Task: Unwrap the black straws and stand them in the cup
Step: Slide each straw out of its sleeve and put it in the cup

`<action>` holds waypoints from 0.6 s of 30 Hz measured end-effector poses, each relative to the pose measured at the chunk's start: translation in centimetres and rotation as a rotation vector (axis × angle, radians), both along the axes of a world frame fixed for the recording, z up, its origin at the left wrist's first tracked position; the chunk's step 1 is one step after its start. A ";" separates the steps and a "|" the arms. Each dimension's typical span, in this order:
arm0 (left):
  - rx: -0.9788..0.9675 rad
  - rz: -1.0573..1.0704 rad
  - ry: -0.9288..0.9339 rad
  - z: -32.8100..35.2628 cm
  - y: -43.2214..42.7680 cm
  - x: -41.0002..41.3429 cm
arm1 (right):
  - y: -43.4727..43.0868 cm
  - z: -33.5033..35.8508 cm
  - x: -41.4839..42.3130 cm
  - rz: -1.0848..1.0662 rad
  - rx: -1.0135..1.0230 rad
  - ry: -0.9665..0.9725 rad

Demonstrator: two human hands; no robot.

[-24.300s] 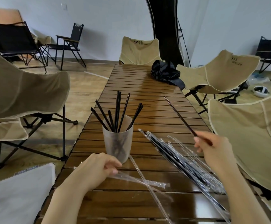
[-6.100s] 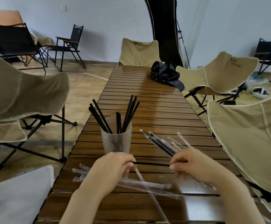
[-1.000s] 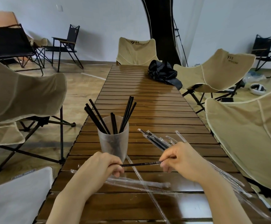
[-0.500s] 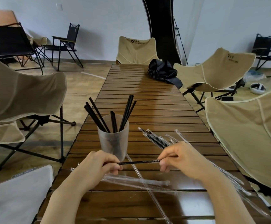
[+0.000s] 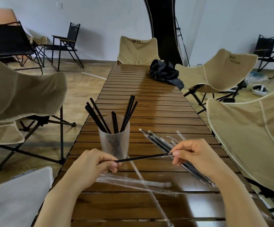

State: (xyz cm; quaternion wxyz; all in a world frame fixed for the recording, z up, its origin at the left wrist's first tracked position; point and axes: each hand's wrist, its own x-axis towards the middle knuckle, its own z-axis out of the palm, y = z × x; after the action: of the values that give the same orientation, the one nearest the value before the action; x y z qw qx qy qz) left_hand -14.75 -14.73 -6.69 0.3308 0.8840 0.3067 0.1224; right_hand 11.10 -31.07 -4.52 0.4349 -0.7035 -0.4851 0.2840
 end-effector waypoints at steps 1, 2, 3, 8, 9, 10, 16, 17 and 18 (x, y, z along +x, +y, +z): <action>0.002 0.009 -0.003 0.0 0.0 -0.1 | -0.1 0.0 0.1 -0.007 0.011 0.003; 0.003 0.019 -0.007 -0.1 0.0 -0.2 | -0.2 0.0 0.2 -0.016 0.025 0.010; 0.004 0.029 -0.012 -0.1 0.0 -0.2 | -0.2 0.0 0.3 -0.026 0.038 0.021; 0.026 0.059 -0.016 -0.1 0.2 -0.5 | -0.3 -0.2 0.7 -0.093 0.057 0.024; 0.026 0.064 -0.019 -0.1 0.3 -0.6 | -0.3 -0.3 0.8 -0.111 0.066 0.022; 0.023 0.068 -0.023 -0.1 0.3 -0.7 | -0.3 -0.3 0.9 -0.130 0.075 0.018; 0.031 0.072 -0.032 0.1 0.4 -0.5 | -0.3 -0.6 1.1 -0.198 0.105 0.017; 0.034 0.070 -0.032 0.0 0.4 -0.4 | -0.2 -0.6 1.1 -0.208 0.110 0.027; 0.035 0.067 -0.032 0.0 0.4 -0.4 | -0.2 -0.6 1.1 -0.217 0.117 0.037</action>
State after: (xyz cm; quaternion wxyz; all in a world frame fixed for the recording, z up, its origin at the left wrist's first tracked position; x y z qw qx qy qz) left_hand -15.14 -14.37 -6.70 0.3159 0.8768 0.3286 0.1531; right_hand 12.23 -31.31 -5.11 0.5121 -0.7200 -0.4136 0.2195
